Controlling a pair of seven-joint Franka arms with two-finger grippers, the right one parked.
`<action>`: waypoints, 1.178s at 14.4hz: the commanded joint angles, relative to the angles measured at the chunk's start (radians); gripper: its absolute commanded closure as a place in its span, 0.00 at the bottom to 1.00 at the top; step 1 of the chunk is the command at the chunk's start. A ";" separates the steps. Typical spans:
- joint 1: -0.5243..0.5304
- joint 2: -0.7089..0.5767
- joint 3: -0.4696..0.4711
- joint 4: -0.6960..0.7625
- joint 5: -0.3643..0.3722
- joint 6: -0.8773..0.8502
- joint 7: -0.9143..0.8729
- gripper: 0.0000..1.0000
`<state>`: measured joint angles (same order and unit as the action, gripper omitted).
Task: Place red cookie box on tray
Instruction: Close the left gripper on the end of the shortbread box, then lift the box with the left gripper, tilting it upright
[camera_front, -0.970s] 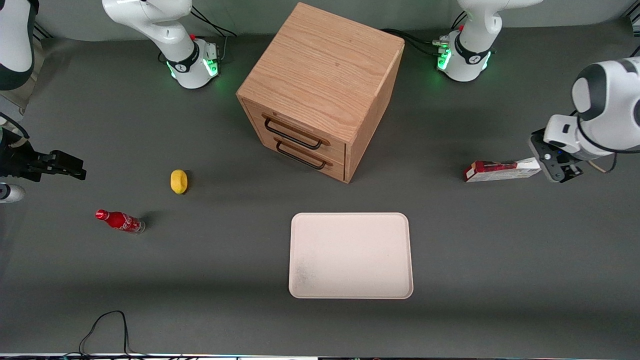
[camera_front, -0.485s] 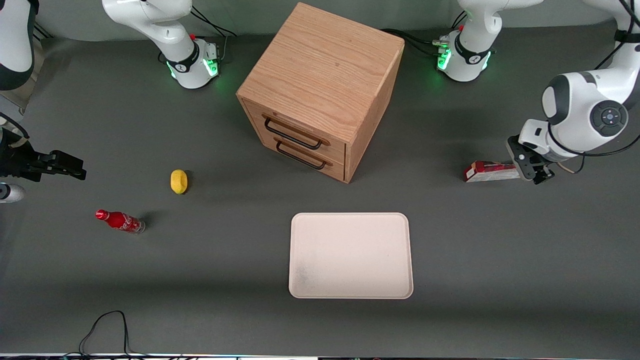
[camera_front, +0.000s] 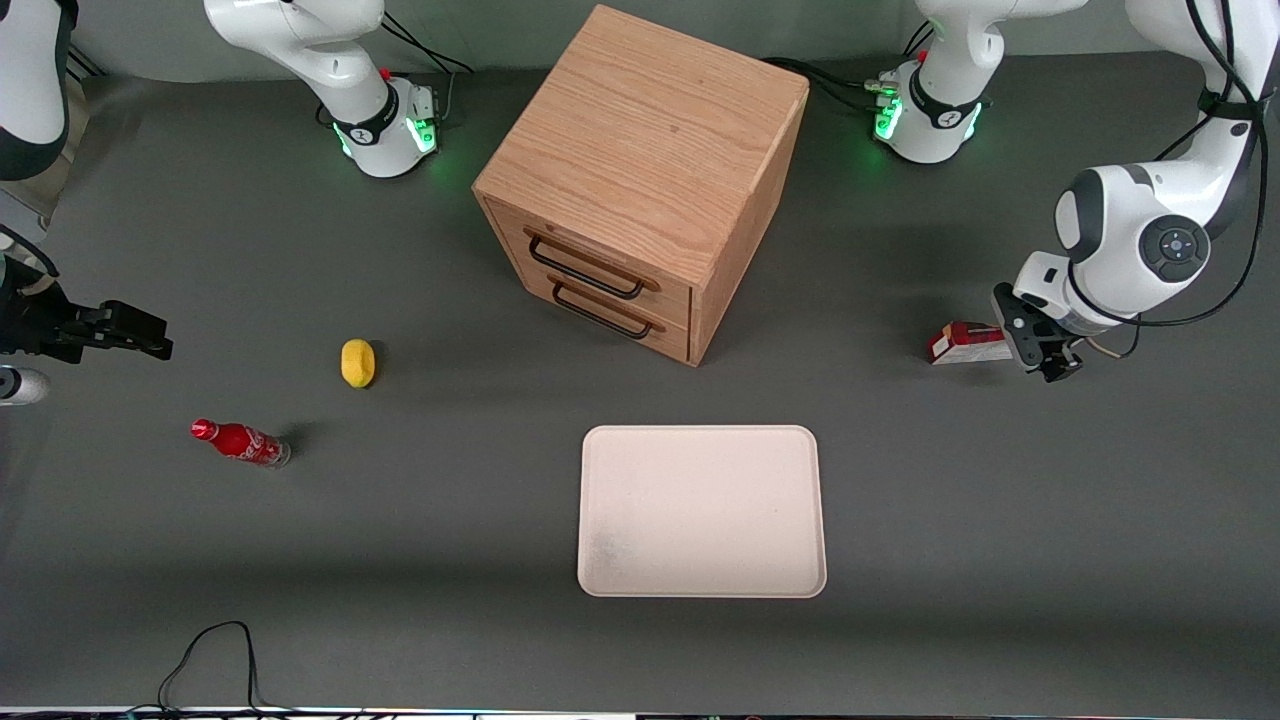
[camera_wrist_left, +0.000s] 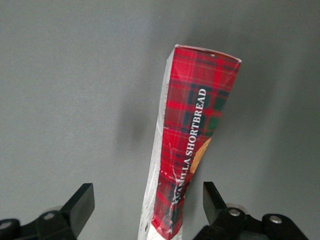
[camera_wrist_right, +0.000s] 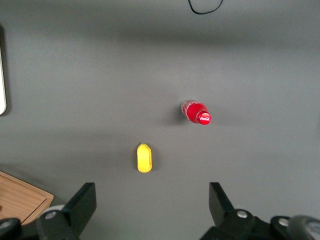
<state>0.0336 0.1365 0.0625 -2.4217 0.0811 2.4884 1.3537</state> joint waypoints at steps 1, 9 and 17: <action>-0.004 -0.011 0.010 -0.023 -0.021 0.021 0.030 0.29; -0.004 -0.006 0.011 -0.019 -0.018 0.018 0.032 1.00; -0.009 -0.054 0.008 0.254 -0.027 -0.380 -0.174 1.00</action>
<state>0.0339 0.1116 0.0708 -2.2914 0.0627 2.2758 1.2505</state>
